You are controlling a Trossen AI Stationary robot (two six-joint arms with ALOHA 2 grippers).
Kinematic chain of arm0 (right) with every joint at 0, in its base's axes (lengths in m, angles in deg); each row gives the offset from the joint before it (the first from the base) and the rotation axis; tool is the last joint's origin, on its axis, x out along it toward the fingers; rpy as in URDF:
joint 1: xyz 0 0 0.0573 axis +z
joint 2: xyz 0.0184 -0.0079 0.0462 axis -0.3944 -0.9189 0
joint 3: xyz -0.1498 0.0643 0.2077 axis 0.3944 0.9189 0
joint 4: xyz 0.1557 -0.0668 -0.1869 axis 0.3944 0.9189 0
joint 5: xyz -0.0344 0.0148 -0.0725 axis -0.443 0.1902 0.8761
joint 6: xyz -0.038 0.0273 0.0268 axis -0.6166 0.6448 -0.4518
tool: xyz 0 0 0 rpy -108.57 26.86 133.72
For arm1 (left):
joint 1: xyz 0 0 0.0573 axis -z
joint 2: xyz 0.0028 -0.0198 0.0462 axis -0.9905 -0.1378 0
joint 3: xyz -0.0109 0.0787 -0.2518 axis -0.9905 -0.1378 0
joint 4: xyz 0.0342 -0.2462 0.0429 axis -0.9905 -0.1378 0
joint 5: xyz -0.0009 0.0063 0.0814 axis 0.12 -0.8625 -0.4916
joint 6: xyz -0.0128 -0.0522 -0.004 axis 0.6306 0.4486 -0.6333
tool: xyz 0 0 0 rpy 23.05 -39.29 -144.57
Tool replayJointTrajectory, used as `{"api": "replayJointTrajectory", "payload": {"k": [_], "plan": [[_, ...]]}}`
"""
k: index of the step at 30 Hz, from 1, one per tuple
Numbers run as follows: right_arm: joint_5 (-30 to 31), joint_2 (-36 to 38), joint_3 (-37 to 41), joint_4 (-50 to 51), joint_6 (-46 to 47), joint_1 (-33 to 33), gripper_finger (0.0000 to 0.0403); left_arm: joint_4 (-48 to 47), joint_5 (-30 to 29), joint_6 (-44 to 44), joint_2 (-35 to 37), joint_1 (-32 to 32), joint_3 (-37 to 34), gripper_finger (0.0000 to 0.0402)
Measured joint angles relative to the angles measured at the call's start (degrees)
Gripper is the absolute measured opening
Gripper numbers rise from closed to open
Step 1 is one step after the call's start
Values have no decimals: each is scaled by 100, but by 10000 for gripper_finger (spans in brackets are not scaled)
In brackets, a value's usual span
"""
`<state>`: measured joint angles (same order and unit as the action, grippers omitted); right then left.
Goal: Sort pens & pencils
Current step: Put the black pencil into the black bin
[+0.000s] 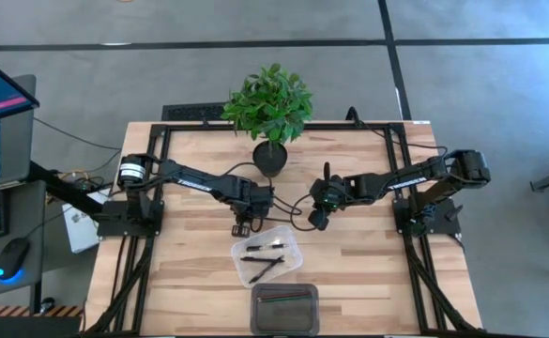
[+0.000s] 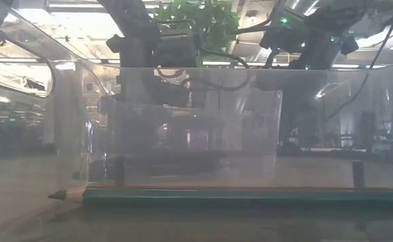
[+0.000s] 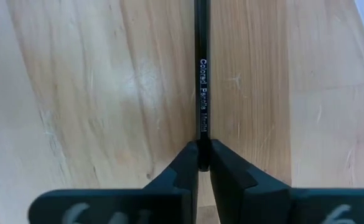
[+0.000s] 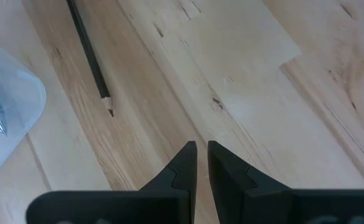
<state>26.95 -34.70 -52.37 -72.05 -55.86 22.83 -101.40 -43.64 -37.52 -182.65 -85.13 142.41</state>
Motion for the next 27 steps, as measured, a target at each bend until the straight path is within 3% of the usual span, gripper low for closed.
{"api": "replayJointTrajectory", "payload": {"k": [27], "plan": [[-2, 0, 0, -2, 4, 0, 61, -32, 102, -11, -22, 46, -107, 5]]}}
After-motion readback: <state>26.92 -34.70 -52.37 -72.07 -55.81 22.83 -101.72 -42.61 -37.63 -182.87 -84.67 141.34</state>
